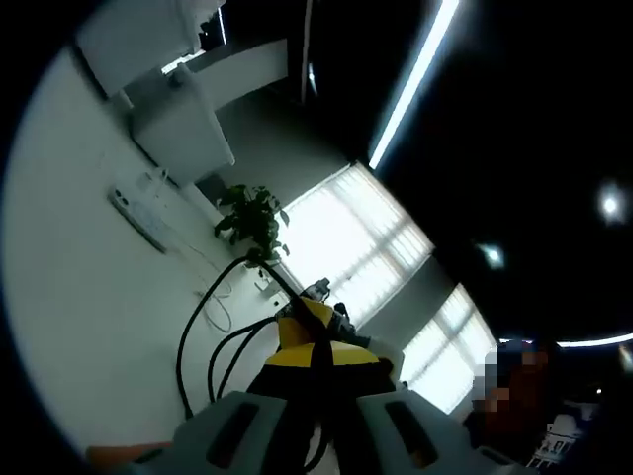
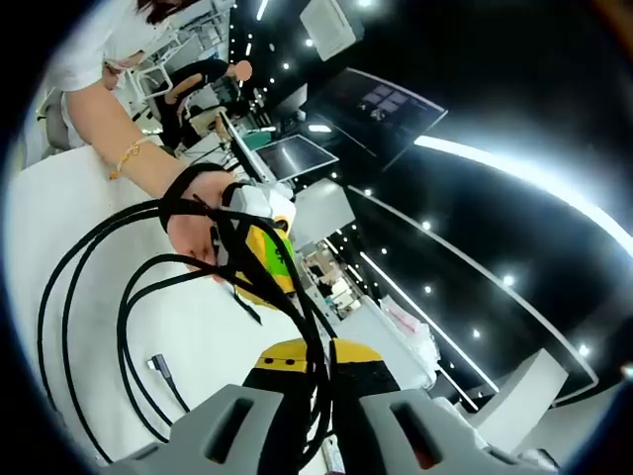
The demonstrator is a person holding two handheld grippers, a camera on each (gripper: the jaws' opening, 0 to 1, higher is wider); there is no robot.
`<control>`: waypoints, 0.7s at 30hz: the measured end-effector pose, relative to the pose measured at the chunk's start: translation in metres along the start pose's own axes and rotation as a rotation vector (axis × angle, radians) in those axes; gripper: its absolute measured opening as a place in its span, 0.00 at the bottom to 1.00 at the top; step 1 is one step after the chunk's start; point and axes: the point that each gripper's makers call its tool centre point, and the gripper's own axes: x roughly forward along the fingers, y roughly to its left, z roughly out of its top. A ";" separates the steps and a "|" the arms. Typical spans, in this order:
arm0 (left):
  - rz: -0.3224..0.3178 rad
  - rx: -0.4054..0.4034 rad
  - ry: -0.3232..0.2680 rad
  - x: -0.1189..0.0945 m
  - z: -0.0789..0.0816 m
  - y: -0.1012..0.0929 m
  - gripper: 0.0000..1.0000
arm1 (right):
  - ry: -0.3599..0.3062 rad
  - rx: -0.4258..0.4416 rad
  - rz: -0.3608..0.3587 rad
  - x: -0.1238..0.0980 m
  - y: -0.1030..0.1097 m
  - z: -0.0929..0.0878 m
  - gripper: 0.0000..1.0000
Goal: Coil the Type-C to USB data cable on the desktop and secure it with Velcro straps.
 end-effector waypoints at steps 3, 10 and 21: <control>-0.036 -0.072 0.069 0.004 -0.011 -0.002 0.04 | -0.009 0.019 0.002 0.002 0.001 0.001 0.10; -0.056 -0.163 0.170 0.010 -0.028 -0.003 0.04 | -0.016 -0.017 0.052 0.005 0.012 0.002 0.12; -0.030 -0.156 0.175 0.011 -0.033 -0.001 0.05 | 0.038 -0.163 0.081 0.008 0.017 -0.002 0.04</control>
